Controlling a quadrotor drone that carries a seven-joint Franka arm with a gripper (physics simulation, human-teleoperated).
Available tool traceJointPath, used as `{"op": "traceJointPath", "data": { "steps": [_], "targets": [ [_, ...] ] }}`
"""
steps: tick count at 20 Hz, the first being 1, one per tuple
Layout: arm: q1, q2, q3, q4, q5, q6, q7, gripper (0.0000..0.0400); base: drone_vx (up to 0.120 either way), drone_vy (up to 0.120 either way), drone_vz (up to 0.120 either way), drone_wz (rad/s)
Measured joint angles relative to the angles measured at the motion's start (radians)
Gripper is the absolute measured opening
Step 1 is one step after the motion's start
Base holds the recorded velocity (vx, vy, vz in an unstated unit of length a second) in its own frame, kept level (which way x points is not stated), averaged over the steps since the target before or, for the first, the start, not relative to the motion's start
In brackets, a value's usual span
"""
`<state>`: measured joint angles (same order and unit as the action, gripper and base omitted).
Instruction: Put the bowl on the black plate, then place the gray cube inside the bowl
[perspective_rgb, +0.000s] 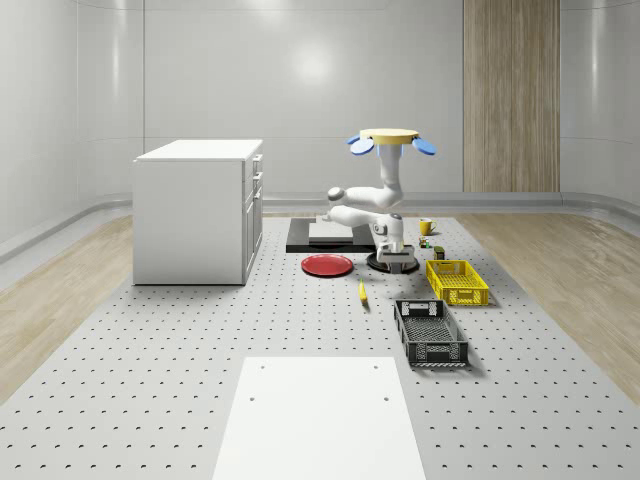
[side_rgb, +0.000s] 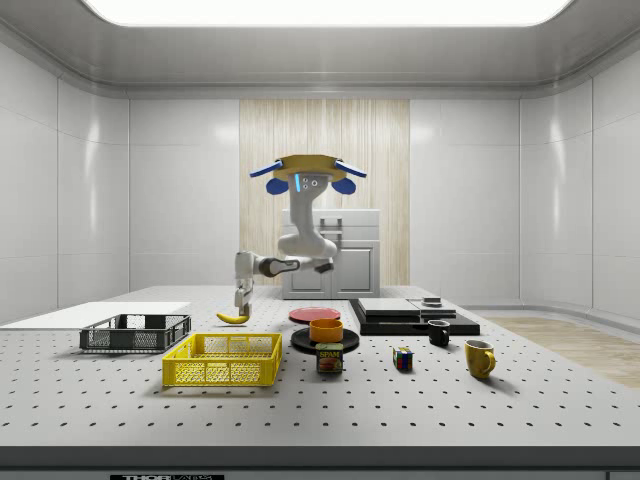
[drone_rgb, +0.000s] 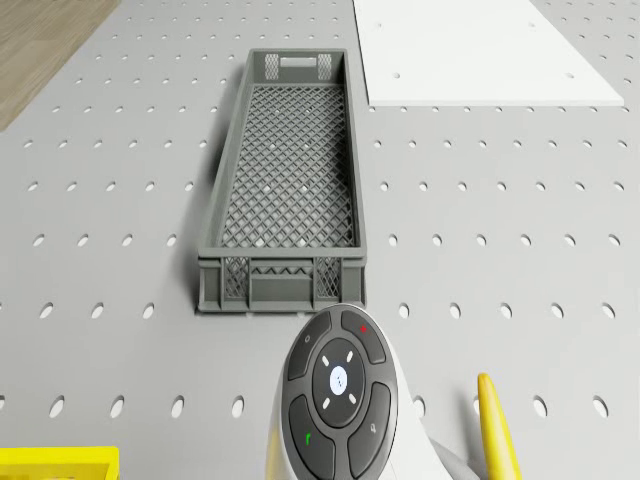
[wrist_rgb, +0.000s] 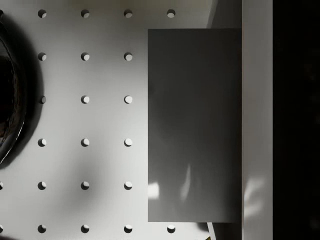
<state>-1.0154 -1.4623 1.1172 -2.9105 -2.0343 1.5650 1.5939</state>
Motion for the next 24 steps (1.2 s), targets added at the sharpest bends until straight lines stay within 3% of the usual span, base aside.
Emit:
{"op": "traceJointPath", "data": {
  "steps": [4,9,17,24],
  "targets": [
    [0.001,0.0,0.005,-0.002,0.005,-0.002,0.0,0.025,-0.12,0.12,0.09,0.0],
    [0.001,-0.001,0.007,-0.002,0.007,-0.002,0.001,0.025,-0.12,0.008,0.0,0.0],
    [0.0,-0.002,0.009,-0.003,0.009,-0.001,0.001,0.025,-0.12,-0.12,0.045,0.0],
    [-0.001,-0.003,0.009,-0.003,0.009,0.0,0.002,0.025,-0.114,0.006,0.0,0.0]
  ]
}}
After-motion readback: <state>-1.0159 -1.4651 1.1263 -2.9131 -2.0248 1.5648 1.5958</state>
